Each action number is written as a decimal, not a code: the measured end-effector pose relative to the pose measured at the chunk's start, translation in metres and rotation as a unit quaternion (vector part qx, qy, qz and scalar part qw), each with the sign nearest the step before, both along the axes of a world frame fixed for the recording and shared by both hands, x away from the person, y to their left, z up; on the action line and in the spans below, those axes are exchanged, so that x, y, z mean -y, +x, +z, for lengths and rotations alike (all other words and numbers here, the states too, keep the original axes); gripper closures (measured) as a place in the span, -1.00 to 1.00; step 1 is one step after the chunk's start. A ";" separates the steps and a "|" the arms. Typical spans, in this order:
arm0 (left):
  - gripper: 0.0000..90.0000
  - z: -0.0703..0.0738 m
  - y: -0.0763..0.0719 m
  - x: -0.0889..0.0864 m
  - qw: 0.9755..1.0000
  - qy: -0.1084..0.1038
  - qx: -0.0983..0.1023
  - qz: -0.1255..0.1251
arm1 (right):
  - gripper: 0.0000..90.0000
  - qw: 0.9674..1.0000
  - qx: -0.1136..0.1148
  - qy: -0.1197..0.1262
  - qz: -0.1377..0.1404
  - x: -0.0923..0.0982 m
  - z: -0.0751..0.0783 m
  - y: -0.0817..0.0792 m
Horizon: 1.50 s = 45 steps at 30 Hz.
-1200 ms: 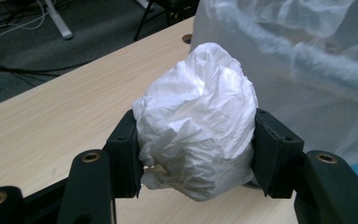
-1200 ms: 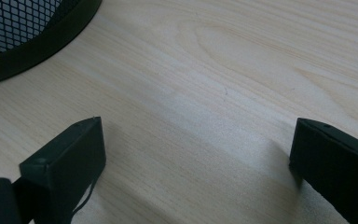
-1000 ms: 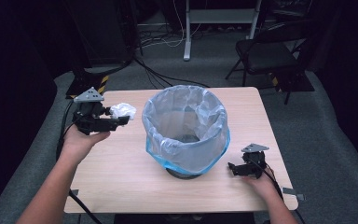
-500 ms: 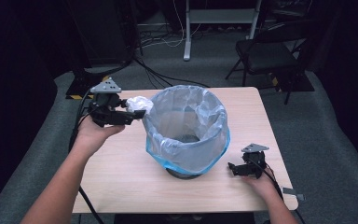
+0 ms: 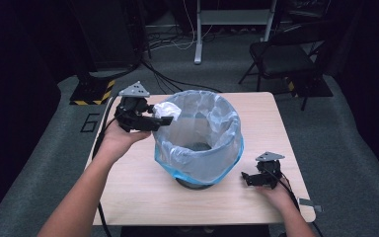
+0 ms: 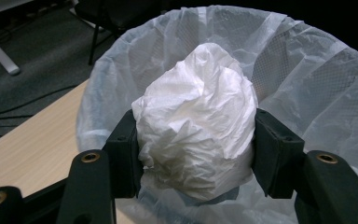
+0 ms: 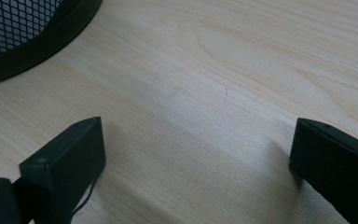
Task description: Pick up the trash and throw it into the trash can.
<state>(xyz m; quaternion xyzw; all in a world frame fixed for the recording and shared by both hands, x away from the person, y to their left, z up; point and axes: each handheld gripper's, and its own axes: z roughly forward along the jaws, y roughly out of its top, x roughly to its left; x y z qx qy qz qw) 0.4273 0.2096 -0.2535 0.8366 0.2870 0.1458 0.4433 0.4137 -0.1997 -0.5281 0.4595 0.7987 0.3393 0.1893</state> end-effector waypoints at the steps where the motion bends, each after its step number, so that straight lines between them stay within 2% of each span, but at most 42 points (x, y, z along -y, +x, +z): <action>1: -0.05 -0.001 0.000 0.002 1.000 0.003 -0.001 -0.003 | -0.94 1.000 0.000 0.000 0.000 0.000 0.000 0.000; 15: -0.05 -0.008 0.009 0.020 1.000 0.002 -0.008 -0.011 | -0.94 1.000 0.000 0.000 0.000 0.000 0.000 0.000; 22: -0.07 -0.012 0.012 0.027 1.000 -0.003 -0.022 -0.018 | -0.94 1.000 0.000 0.000 0.000 0.000 0.000 0.000; 27: -0.12 -0.014 0.012 0.032 1.000 -0.006 -0.018 -0.019 | -0.94 1.000 0.000 0.000 0.000 0.000 0.000 0.000; 34: -0.41 -0.013 0.014 0.033 0.999 -0.025 -0.017 -0.012 | -0.94 1.000 0.000 0.000 0.000 0.000 0.000 0.000; 45: -0.44 -0.013 0.010 0.029 1.000 -0.014 -0.007 -0.008 | -0.94 1.000 0.000 0.000 0.000 0.000 0.000 0.000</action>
